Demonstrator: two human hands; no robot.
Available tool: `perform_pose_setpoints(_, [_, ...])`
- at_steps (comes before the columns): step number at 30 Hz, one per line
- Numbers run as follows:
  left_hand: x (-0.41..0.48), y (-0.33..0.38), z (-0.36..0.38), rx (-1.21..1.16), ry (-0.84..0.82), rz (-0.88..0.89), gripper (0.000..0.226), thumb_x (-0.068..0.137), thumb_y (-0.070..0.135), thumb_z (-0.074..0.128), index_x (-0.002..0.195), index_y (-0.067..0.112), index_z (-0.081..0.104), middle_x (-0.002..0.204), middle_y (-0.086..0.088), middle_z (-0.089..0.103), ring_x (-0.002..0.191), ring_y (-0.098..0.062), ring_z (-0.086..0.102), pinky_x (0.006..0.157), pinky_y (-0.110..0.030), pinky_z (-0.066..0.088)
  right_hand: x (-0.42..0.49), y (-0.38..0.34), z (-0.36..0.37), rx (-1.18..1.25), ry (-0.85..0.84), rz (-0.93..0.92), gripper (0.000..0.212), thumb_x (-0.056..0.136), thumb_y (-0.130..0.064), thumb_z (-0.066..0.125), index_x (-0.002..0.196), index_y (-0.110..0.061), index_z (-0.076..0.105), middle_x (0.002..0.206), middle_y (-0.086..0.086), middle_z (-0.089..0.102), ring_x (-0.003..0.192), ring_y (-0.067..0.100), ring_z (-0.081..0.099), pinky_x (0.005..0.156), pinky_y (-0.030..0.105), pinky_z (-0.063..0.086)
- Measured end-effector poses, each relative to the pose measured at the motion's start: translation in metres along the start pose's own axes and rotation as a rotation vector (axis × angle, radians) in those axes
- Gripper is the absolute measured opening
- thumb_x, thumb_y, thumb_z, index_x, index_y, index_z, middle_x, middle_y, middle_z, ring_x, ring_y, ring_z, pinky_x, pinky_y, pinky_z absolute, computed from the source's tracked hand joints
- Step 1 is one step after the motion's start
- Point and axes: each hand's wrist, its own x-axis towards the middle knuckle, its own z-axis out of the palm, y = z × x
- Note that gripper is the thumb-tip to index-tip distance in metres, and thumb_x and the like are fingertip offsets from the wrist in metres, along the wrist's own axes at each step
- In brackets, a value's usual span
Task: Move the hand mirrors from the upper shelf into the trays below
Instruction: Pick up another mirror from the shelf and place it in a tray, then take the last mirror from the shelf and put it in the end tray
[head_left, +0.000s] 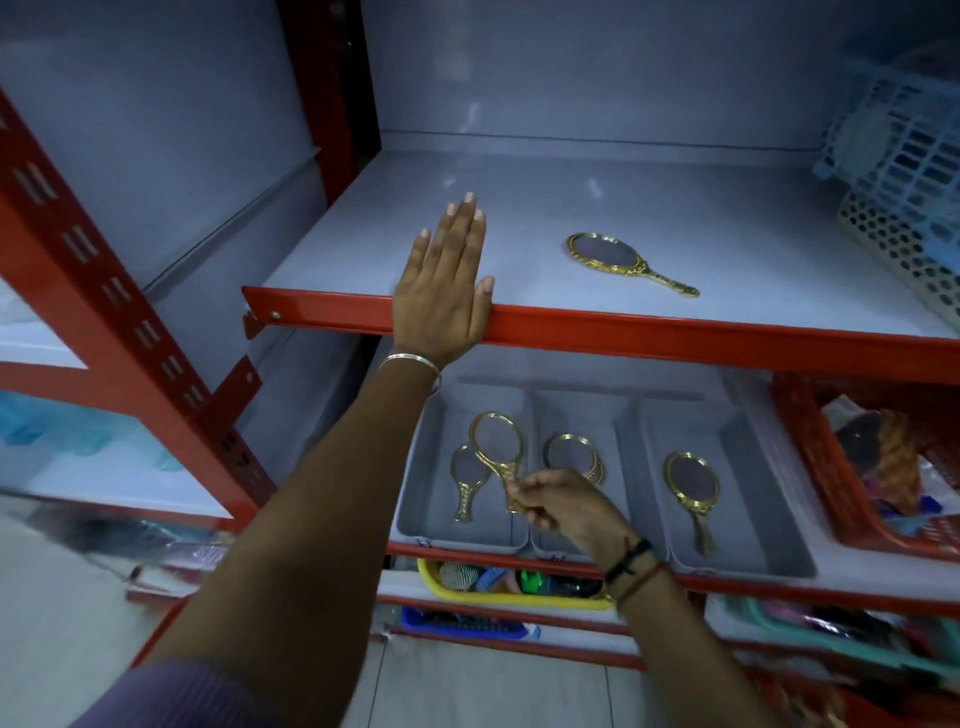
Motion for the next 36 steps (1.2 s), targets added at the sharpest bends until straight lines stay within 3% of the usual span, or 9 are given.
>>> perform_pose_setpoints(5, [0.001, -0.002, 0.005, 0.026, 0.048, 0.003, 0.062, 0.09, 0.031, 0.03, 0.145, 0.002, 0.03, 0.153, -0.015, 0.034, 0.143, -0.025, 0.029, 0.12, -0.021, -0.007, 0.088, 0.025, 0.045, 0.077, 0.086, 0.123, 0.026, 0.088, 0.008, 0.052, 0.064, -0.002, 0.055, 0.059, 0.01, 0.049, 0.033, 0.006, 0.049, 0.034, 0.013, 0.039])
perform_pose_setpoints(10, [0.001, -0.001, 0.007, 0.027, 0.064, 0.006, 0.062, 0.089, 0.03, 0.033, 0.143, 0.001, 0.033, 0.151, -0.016, 0.037, 0.142, -0.027, 0.032, 0.12, -0.028, 0.007, 0.139, 0.052, 0.061, 0.014, 0.164, 0.235, 0.027, 0.083, 0.006, 0.058, 0.058, -0.004, 0.056, 0.057, 0.008, 0.054, 0.046, 0.013, 0.051, 0.046, 0.023, 0.043])
perform_pose_setpoints(14, [0.001, -0.002, 0.007, 0.018, 0.066, 0.006, 0.062, 0.089, 0.031, 0.033, 0.144, 0.001, 0.032, 0.152, -0.016, 0.036, 0.142, -0.027, 0.032, 0.119, -0.02, -0.009, 0.137, 0.056, 0.058, -0.186, 0.194, 0.194, 0.026, 0.079, -0.007, 0.07, 0.057, -0.003, 0.057, 0.033, -0.001, 0.055, 0.031, 0.007, 0.055, 0.033, 0.014, 0.044])
perform_pose_setpoints(16, [0.001, -0.001, 0.007, 0.014, 0.064, 0.004, 0.062, 0.089, 0.031, 0.033, 0.144, 0.001, 0.032, 0.152, -0.016, 0.036, 0.142, -0.027, 0.031, 0.119, -0.02, -0.009, 0.123, 0.046, 0.052, -0.283, 0.23, 0.093, 0.027, 0.075, -0.018, 0.074, 0.057, -0.005, 0.059, 0.044, 0.005, 0.059, 0.045, 0.017, 0.062, 0.05, 0.025, 0.057])
perform_pose_setpoints(18, [0.002, -0.001, 0.006, 0.0, 0.062, -0.002, 0.062, 0.09, 0.031, 0.032, 0.144, 0.002, 0.032, 0.152, -0.015, 0.035, 0.142, -0.027, 0.031, 0.119, -0.02, -0.008, 0.1, 0.023, 0.041, -0.295, 0.268, -0.099, 0.037, 0.076, -0.028, 0.072, 0.051, -0.006, 0.056, 0.048, 0.009, 0.056, 0.048, 0.02, 0.058, 0.057, 0.034, 0.051])
perform_pose_setpoints(24, [0.0, 0.002, 0.0, 0.002, 0.016, -0.018, 0.061, 0.09, 0.03, 0.029, 0.145, 0.004, 0.031, 0.153, -0.013, 0.035, 0.143, -0.024, 0.031, 0.118, -0.036, 0.017, -0.015, -0.088, -0.019, -0.051, 0.43, -0.654, 0.014, 0.087, -0.019, 0.064, 0.073, -0.018, 0.063, 0.067, 0.0, 0.064, 0.048, 0.002, 0.054, 0.049, 0.011, 0.044])
perform_pose_setpoints(28, [0.002, 0.011, -0.006, -0.023, -0.034, -0.077, 0.064, 0.087, 0.029, 0.03, 0.147, 0.005, 0.027, 0.156, -0.011, 0.029, 0.145, -0.023, 0.026, 0.119, -0.042, 0.018, -0.032, -0.134, -0.071, -0.112, 0.783, -0.851, 0.011, 0.087, -0.014, 0.061, 0.091, -0.007, 0.069, 0.078, 0.001, 0.068, 0.059, -0.001, 0.058, 0.056, 0.008, 0.044])
perform_pose_setpoints(32, [0.002, 0.021, -0.009, -0.02, -0.064, -0.095, 0.064, 0.09, 0.033, 0.027, 0.148, 0.005, 0.022, 0.158, -0.011, 0.023, 0.147, -0.022, 0.021, 0.119, -0.04, 0.011, -0.001, -0.152, -0.113, -0.577, 0.953, -0.575, 0.037, 0.092, -0.023, 0.055, 0.122, -0.002, 0.057, 0.128, 0.016, 0.054, 0.116, 0.029, 0.051, 0.096, 0.035, 0.046])
perform_pose_setpoints(36, [0.015, 0.049, -0.01, -0.035, -0.079, -0.062, 0.065, 0.091, 0.035, 0.029, 0.148, 0.005, 0.022, 0.158, -0.011, 0.023, 0.147, -0.022, 0.022, 0.118, -0.036, 0.004, 0.014, -0.163, -0.122, -0.898, 0.915, -0.229, 0.03, 0.09, -0.011, 0.05, 0.117, 0.001, 0.057, 0.129, 0.021, 0.051, 0.123, 0.037, 0.044, 0.101, 0.043, 0.038])
